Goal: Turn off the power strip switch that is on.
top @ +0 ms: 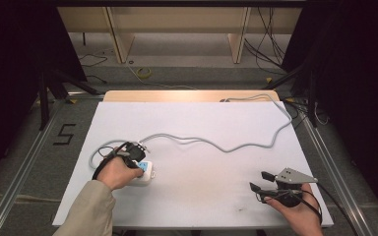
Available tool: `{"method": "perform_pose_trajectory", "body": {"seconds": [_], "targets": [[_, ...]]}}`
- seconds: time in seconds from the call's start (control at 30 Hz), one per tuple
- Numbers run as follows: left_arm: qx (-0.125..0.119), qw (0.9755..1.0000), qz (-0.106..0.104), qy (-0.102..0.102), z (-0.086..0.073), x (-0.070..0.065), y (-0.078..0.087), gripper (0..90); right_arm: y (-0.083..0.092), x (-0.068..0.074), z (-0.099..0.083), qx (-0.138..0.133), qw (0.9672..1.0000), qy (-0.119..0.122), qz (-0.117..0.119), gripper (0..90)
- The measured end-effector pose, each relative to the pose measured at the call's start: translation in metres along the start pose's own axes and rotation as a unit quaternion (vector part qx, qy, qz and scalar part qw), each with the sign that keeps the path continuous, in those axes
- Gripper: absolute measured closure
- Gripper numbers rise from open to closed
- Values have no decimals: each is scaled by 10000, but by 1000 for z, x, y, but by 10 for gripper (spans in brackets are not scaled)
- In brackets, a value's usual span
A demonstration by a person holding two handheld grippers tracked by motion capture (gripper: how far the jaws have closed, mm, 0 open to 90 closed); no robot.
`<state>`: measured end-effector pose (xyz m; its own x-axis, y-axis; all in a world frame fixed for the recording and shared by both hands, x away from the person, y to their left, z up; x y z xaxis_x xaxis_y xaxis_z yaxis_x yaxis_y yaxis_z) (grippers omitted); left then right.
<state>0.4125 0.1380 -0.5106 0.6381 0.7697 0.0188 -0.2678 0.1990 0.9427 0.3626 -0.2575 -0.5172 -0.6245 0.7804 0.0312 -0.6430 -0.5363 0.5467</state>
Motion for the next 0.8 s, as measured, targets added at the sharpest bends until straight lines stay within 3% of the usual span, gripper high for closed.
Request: {"method": "perform_pose_trajectory", "body": {"seconds": [0.8], "targets": [[96, 9999, 69, -43, 1, -1, 0, 900, 0, 0, 0, 5, 10000, -2, -18, 383]]}}
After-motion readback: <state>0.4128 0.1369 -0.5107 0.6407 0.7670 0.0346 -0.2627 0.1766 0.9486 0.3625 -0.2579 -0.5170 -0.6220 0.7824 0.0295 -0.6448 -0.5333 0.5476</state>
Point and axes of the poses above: each handheld gripper's, and its own axes: y roughly backward along the jaws, z roughly out of its top, x roughly to its left, the point moved 8 cm from there along -y, roughly forward along the jaws, and after that the axes turned 1 degree about -x, right-handed, at the moved point
